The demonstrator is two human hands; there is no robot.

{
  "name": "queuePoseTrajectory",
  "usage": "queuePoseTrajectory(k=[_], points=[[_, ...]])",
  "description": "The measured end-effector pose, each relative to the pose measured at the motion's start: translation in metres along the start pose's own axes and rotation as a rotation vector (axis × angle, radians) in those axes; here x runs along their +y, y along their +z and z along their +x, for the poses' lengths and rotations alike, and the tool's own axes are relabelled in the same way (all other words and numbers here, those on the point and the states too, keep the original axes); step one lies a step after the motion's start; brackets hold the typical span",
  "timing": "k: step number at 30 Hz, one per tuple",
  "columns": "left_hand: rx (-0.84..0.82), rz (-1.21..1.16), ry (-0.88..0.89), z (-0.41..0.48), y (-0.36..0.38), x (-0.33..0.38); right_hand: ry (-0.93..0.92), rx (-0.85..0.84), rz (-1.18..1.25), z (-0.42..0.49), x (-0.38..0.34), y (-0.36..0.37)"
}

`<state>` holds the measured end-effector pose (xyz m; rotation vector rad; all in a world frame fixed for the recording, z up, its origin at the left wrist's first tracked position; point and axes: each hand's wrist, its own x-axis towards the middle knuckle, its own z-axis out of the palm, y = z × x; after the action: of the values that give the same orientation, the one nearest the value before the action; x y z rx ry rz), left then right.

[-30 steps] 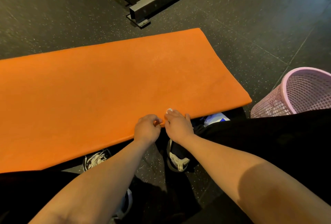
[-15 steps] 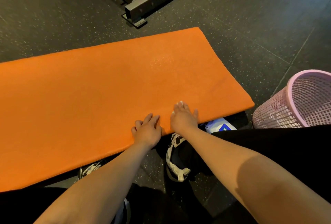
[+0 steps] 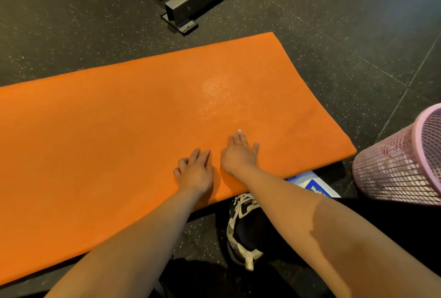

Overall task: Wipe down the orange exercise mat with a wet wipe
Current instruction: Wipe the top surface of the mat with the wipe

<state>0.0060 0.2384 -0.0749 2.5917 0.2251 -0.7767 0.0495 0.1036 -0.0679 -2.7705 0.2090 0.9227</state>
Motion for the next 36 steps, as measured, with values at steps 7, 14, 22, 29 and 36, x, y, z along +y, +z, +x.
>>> queuePoseTrajectory(k=[7, 14, 22, 29, 36], points=[[0.049, -0.018, 0.018, 0.013, 0.006, -0.015, -0.310, -0.030, -0.096, 0.011, -0.004, 0.004], [0.052, -0.075, 0.016, 0.000, 0.008, -0.006, -0.179, 0.051, -0.037, -0.015, -0.007, 0.015], [0.036, -0.054, 0.076, -0.025, 0.009, -0.002, -0.091, 0.082, -0.045, -0.038, 0.036, 0.003], [0.047, -0.019, 0.087, -0.048, 0.016, 0.006, -0.227, 0.067, -0.013, -0.079, 0.022, 0.017], [-0.035, -0.017, 0.144, -0.060, 0.014, -0.002, 0.024, 0.124, -0.025, -0.079, 0.047, 0.012]])
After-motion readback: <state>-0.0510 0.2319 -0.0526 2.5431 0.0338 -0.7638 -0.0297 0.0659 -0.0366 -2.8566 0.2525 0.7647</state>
